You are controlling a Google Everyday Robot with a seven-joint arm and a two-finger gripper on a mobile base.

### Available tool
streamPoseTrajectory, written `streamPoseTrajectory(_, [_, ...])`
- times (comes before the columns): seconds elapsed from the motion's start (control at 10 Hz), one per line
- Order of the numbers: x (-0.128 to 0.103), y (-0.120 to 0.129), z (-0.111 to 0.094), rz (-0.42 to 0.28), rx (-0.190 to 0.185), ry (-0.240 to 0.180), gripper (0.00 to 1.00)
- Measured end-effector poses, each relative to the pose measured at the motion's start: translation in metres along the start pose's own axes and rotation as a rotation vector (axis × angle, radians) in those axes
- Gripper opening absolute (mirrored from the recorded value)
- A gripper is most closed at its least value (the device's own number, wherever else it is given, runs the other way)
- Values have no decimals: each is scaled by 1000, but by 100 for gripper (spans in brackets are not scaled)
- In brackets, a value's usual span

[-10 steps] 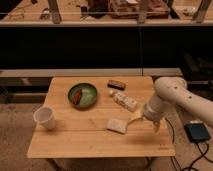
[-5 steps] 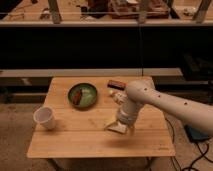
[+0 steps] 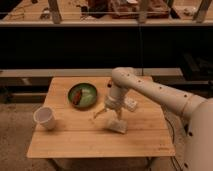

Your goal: Move the arm in a circular motion

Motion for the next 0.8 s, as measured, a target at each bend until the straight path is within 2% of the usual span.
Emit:
streamPoseTrajectory(0.1, [18,2,-9,-16,-1,17,80])
streamPoseTrajectory(0.2, [46,5,-22,-35,-1,50,80])
streamPoseTrajectory(0.3, [68,11,-36,-32,2,84,80])
streamPoseTrajectory(0.4, [80,22,-44,-12,3,104,80])
streamPoseTrajectory(0.6, [96,58,-63,59,2,149,80])
streamPoseTrajectory(0.8, [88,105,-81,153,-4,183,80])
